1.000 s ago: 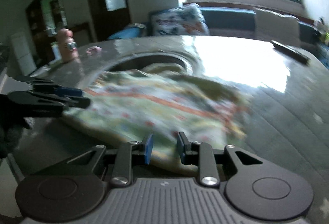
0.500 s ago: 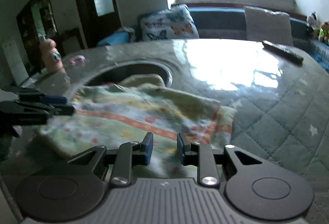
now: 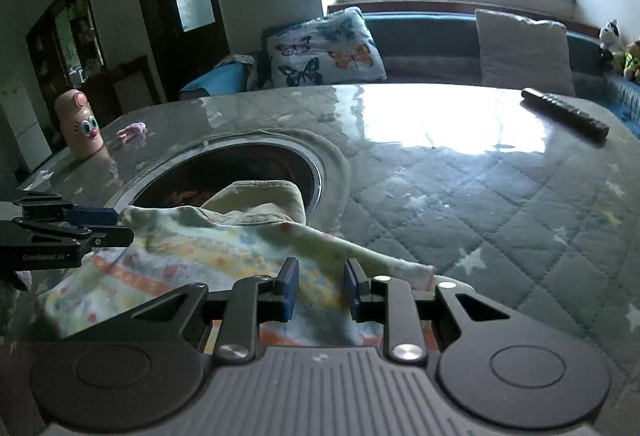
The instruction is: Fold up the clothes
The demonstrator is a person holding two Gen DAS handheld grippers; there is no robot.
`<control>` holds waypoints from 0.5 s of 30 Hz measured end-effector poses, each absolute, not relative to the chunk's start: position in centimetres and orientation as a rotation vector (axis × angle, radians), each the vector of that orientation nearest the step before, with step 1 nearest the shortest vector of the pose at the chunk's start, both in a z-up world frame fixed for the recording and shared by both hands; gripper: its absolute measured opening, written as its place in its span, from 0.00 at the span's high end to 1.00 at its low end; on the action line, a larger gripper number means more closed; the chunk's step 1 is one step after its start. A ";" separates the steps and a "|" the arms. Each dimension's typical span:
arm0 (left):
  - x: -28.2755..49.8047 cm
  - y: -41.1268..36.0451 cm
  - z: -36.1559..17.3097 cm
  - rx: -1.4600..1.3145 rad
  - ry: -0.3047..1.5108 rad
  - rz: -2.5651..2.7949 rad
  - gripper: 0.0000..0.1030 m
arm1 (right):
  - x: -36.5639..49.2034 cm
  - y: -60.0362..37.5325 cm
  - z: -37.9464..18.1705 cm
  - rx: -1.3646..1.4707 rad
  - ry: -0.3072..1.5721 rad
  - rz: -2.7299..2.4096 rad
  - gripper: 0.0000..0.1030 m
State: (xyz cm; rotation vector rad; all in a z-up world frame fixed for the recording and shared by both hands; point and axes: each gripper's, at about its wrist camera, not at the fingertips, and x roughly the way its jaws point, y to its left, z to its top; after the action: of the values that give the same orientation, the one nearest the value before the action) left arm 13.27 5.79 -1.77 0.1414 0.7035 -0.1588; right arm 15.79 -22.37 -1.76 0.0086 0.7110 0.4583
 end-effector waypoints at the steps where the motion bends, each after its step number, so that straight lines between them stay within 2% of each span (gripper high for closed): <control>1: 13.6 5.9 -2.0 0.144 0.709 -0.151 0.61 | 16.0 -22.4 -2.0 0.011 0.719 0.456 0.77; 10: 14.3 6.4 -1.7 0.121 0.707 -0.137 0.61 | 16.4 -22.7 -1.3 0.018 0.707 0.451 0.78; 15: 14.6 4.7 -1.7 0.160 0.698 -0.164 0.57 | 17.2 -21.3 -1.5 0.029 0.711 0.489 0.78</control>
State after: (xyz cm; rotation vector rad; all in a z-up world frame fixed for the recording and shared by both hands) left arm 14.65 4.70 -1.66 0.1605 0.6976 -0.1635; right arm 17.21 -21.26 -1.53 0.0294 0.7106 0.4888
